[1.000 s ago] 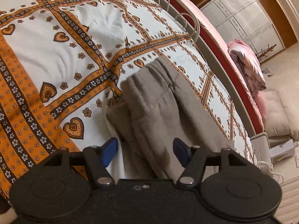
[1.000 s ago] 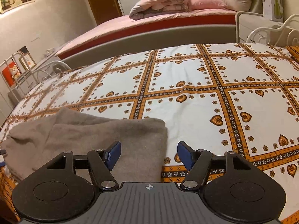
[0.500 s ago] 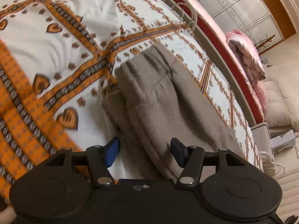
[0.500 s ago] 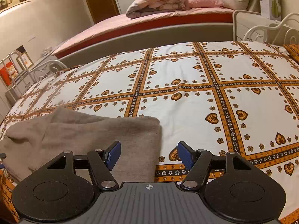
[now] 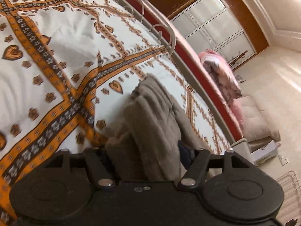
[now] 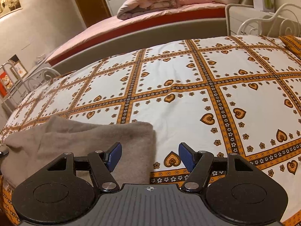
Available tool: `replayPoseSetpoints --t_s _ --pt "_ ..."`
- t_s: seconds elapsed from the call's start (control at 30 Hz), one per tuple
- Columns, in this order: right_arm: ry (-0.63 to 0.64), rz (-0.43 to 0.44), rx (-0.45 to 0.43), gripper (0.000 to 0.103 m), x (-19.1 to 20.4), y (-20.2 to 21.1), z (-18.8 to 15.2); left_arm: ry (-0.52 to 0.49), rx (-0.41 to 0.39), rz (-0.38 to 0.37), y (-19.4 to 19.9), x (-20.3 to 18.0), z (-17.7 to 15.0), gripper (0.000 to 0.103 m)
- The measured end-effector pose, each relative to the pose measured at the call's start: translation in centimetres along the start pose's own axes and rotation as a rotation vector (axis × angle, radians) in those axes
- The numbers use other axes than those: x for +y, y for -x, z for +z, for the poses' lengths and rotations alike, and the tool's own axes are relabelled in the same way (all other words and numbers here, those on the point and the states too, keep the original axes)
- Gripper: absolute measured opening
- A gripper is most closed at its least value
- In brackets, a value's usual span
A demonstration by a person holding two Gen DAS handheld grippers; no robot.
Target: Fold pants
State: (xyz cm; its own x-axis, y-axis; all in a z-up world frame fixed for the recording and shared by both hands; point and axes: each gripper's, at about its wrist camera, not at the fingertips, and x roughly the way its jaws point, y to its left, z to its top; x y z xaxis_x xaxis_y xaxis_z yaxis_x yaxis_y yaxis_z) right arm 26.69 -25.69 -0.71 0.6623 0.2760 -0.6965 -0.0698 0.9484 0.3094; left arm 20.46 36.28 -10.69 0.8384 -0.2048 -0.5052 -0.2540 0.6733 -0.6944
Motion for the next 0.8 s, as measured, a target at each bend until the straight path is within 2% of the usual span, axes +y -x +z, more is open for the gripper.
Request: replayPoseSetpoints --t_s 0.07,0.13,0.23,0.33,0.43,0.8 --pt "-0.003 -0.004 0.002 0.067 0.0 -0.2 0.1 -0.021 -0.01 0.025 -0.2 -0.7 0.3 0.053" --pt "-0.003 -0.004 0.005 0.067 0.1 -0.3 0.0 -0.103 -0.021 0.07 0.0 -2.7 0.4 0.038" --pt "0.007 -0.005 0.011 0.067 0.4 -0.6 -0.1 -0.199 -0.055 0.112 1.0 -5.6 0.1 0.03" --pt "0.008 0.003 0.016 0.067 0.6 -0.8 -0.1 -0.299 -0.071 0.151 2.1 -8.1 -0.4 0.027" --pt "0.007 0.01 0.018 0.067 0.7 -0.7 -0.2 -0.332 -0.085 0.152 3.2 -10.2 -0.7 0.026" --pt "-0.047 0.028 -0.001 0.067 -1.0 0.9 -0.3 -0.523 -0.109 0.117 3.1 -18.9 -3.7 0.025"
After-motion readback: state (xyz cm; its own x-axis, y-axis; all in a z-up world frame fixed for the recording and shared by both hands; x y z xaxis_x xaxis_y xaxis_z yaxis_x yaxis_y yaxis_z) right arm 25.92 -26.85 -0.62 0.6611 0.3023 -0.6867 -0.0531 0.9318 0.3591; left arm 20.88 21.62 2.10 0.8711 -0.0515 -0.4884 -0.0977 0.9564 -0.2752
